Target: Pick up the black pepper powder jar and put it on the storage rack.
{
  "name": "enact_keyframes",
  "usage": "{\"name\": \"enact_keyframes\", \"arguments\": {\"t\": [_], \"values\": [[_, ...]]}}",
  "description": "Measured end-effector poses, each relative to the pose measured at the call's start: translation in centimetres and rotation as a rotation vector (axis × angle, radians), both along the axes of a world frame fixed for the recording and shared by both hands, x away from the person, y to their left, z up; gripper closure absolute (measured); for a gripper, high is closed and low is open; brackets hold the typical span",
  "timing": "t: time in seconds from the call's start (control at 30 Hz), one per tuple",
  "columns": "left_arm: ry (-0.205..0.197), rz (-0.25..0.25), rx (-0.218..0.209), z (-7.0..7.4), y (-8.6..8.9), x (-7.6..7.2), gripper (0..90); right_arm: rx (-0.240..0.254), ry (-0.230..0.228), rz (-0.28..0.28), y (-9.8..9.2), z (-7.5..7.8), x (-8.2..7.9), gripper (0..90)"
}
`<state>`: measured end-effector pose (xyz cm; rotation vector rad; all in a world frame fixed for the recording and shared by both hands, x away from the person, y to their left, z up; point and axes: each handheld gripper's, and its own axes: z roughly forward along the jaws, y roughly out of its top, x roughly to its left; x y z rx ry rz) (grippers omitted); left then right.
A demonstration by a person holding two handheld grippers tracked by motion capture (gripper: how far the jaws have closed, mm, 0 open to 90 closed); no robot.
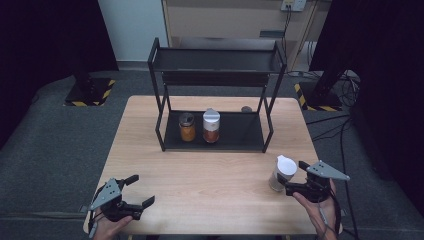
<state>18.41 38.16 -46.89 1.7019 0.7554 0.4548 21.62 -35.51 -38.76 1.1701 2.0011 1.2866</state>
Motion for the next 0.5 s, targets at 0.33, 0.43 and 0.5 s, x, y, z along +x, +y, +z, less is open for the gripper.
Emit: {"name": "enact_keyframes", "arguments": {"t": [0.33, 0.43, 0.5], "values": [[0.001, 0.0, 0.0, 0.0, 0.0, 0.0, 1.1, -0.019, 0.035, -0.004, 0.8, -0.6, 1.6, 12.9], [0.002, 0.001, 0.0, 0.0, 0.0, 0.0, 1.1, -0.031, 0.042, -0.004, 1.1, -0.8, 2.0, 16.7], [0.002, 0.001, 0.0, 0.0, 0.0, 0.0, 1.1, -0.032, 0.047, -0.005, 1.2, -1.0, 2.2, 19.3]]}}
